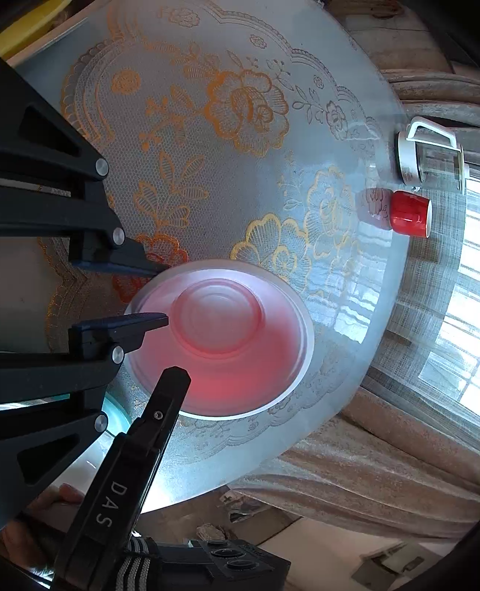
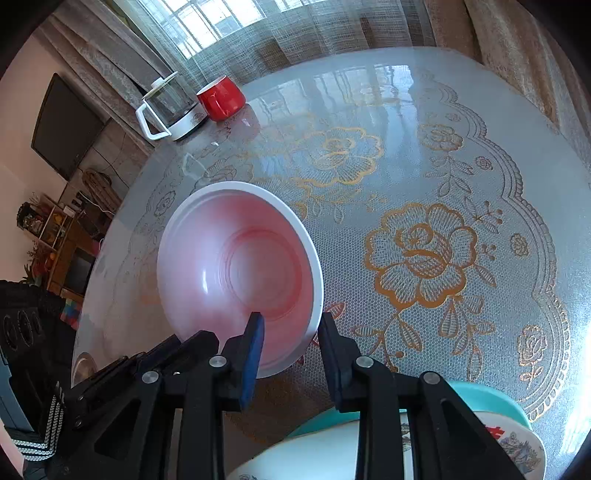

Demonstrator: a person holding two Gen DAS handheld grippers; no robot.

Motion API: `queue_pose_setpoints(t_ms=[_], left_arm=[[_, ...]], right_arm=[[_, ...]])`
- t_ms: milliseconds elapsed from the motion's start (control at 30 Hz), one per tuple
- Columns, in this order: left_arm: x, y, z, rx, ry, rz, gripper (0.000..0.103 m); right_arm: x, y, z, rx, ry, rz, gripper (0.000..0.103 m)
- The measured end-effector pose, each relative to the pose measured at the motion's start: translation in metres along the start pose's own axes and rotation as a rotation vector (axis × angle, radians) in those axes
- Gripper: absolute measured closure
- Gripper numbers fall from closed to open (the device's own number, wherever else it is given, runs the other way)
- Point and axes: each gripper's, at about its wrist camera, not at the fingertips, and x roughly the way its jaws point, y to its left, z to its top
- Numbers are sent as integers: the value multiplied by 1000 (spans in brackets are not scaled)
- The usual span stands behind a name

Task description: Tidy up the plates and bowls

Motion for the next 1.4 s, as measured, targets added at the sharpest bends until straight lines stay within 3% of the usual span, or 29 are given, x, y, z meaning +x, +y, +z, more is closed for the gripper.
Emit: queue_pose_setpoints(t_ms=[433, 533, 567, 633, 1400], left_arm=[[-14, 12, 6, -72, -40, -47, 69], [-14, 10, 9, -52, -45, -49, 71], [-14, 8, 9, -36, -48, -46, 79], [-15, 3, 9, -9, -60, -32, 80], [-68, -4, -26, 95, -126, -15, 80]], right_arm=[[-12, -6, 0, 53, -54, 15, 70], [-11, 0, 1, 36, -66, 9, 72], [-11, 2, 0, 23, -63, 1, 79], [-10, 6, -2, 2, -54, -3, 84], [-48, 30, -45, -19, -96, 28, 85]])
